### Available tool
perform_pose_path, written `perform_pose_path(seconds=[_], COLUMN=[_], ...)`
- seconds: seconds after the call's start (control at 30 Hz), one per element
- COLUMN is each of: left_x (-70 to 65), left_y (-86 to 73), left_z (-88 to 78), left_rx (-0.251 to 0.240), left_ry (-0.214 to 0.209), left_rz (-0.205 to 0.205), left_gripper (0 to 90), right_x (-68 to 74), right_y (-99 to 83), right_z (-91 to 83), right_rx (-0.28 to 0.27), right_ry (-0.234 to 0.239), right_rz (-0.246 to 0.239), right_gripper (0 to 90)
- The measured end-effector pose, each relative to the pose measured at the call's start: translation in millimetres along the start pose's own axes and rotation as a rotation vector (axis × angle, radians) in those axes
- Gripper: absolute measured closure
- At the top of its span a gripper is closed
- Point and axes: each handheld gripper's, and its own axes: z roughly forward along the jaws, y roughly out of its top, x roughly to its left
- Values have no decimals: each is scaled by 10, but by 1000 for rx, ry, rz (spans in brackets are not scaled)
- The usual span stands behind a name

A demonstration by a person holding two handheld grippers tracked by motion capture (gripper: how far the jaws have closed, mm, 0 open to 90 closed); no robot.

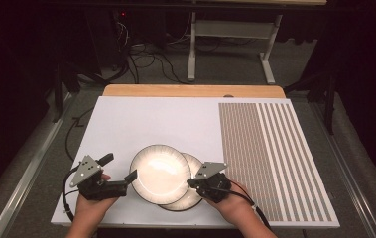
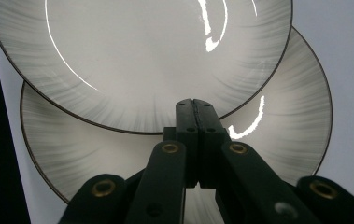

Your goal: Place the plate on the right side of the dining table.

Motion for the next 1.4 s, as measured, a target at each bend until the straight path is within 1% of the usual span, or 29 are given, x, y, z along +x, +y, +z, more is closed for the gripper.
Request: perform_pose_path(seconds=[0.1, 0.13, 0.27, 0.33, 0.5, 0.57, 0.6, 0.63, 0.73, 0.9, 0.97, 1.0, 1.07, 1.13, 1.2, 1.27, 1.33, 1.4], left_x=[-20, -32, -64, -74, -83, -80, -77, -77, -75, -74, -54, -48, -43, -49, -53, -56, -57, -54], left_y=[-1, -3, -19, -27, -51, -66, -76, -88, -114, -117, -106, -102, -99, -99, -97, -95, -99, -99], left_z=[27, 45, 108, 137, 195, 220, 235, 252, 291, 330, 335, 337, 340, 345, 348, 358, 363, 366], left_rx=[25, 44, 100, 127, 182, 207, 224, 242, 287, 346, 359, 365, 371, 370, 364, 368, 378, 387], left_ry=[-11, -17, -46, -57, -80, -98, -107, -117, -142, -190, -216, -222, -224, -222, -226, -227, -215, -212], left_rz=[-9, -13, -31, -41, -84, -106, -117, -128, -141, -193, -225, -240, -252, -261, -277, -297, -303, -322], left_gripper=[5, 6, 8, 10, 25, 39, 63, 63, 138, 177, 201, 214, 264, 276, 305, 342, 374, 420], right_x=[8, 11, 21, 20, 21, 20, 20, 20, 25, 26, 29, 26, 27, 34, 32, 32, 33, 35], right_y=[15, 22, 24, 23, 23, 22, 22, 22, 22, 21, 21, 20, 20, 20, 19, 19, 19, 19], right_z=[19, 19, 27, 24, 22, 23, 23, 23, 25, 28, 29, 31, 31, 33, 32, 31, 30, 31], right_rx=[-5, 3, -2, 3, 5, 4, 4, 4, 2, 3, 6, 5, 11, 11, 12, 13, 14, 13], right_ry=[2, 2, 2, 1, -1, -1, -2, -2, -6, -6, -7, -8, -5, -4, -4, -4, -4, -6], right_rz=[-1, -5, -8, -19, -21, -26, -26, -26, -26, -32, -28, -34, -35, -29, -36, -37, -37, -37], right_gripper=[900, 900, 900, 900, 900, 900, 900, 900, 900, 900, 900, 900, 900, 900, 900, 900, 900, 900])
